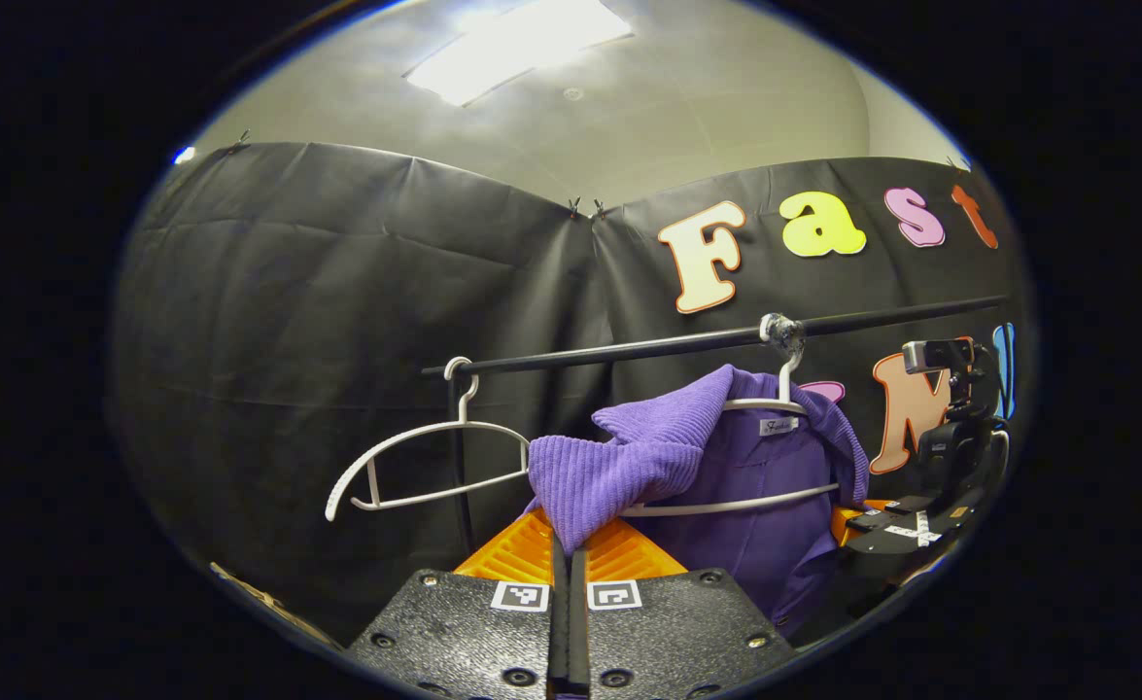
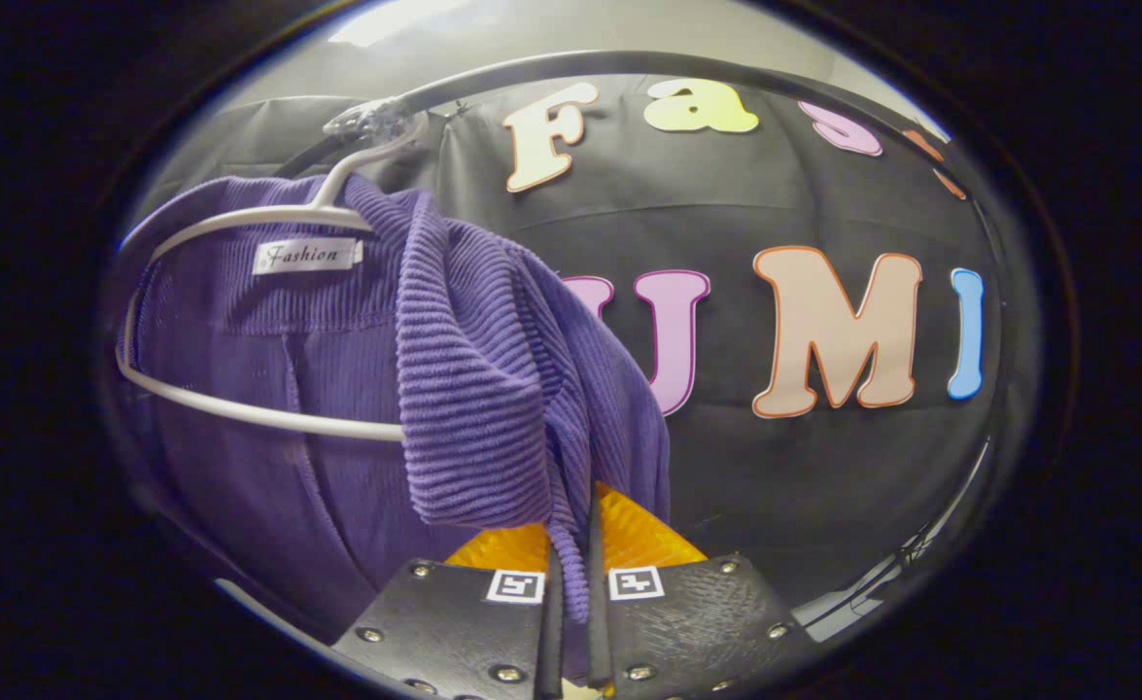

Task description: Grasp the clothes on the hanger with both hands and then place them into the laundry hamper below.

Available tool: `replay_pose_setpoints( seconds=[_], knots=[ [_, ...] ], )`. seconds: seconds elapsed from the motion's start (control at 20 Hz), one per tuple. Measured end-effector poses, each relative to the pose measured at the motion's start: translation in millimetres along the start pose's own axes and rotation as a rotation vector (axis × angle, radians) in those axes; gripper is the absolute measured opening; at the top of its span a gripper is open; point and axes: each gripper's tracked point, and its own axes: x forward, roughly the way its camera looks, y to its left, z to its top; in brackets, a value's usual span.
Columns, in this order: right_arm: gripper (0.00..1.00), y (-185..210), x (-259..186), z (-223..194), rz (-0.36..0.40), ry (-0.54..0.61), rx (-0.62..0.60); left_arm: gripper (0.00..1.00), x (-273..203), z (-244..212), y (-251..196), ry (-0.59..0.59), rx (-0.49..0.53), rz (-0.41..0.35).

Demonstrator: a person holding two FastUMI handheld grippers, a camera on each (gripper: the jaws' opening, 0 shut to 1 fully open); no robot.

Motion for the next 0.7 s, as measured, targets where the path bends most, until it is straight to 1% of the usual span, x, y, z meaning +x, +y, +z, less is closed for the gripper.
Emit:
replay_pose_setpoints(
  seconds=[0.05, 0.1, 0.15, 0.2, 0.35, 0.55, 0.6, 0.65, 0.7],
  knots=[
    [0.10, -6, 0, 2, -0.012, -0.004, 0.013, 0.02, -1, 0, 2, 0.000, 0.000, 0.004],
    [0.14, -12, -1, 4, -0.023, -0.009, 0.023, 0.00, 0, 2, 4, -0.002, 0.000, 0.008],
    [0.14, -16, -1, 6, -0.031, -0.014, 0.029, 0.02, 0, 3, 6, -0.005, 0.000, 0.012],
    [0.10, -21, -1, 9, -0.039, -0.019, 0.031, 0.00, 0, 5, 9, -0.010, 0.002, 0.017],
    [0.10, -34, 0, 22, -0.063, -0.048, 0.011, 0.00, 0, 17, 15, -0.034, -0.006, 0.019],
    [0.10, -51, 2, 48, -0.101, -0.113, -0.017, 0.00, 2, 37, 22, -0.082, -0.045, 0.008],
    [0.10, -54, 4, 55, -0.103, -0.127, -0.017, 0.02, 3, 41, 24, -0.088, -0.045, 0.010],
    [0.10, -58, 6, 60, -0.109, -0.139, -0.019, 0.00, 3, 45, 25, -0.094, -0.045, 0.007],
    [0.10, -61, 7, 66, -0.115, -0.153, -0.021, 0.00, 4, 48, 26, -0.097, -0.049, 0.005]
  ],
)
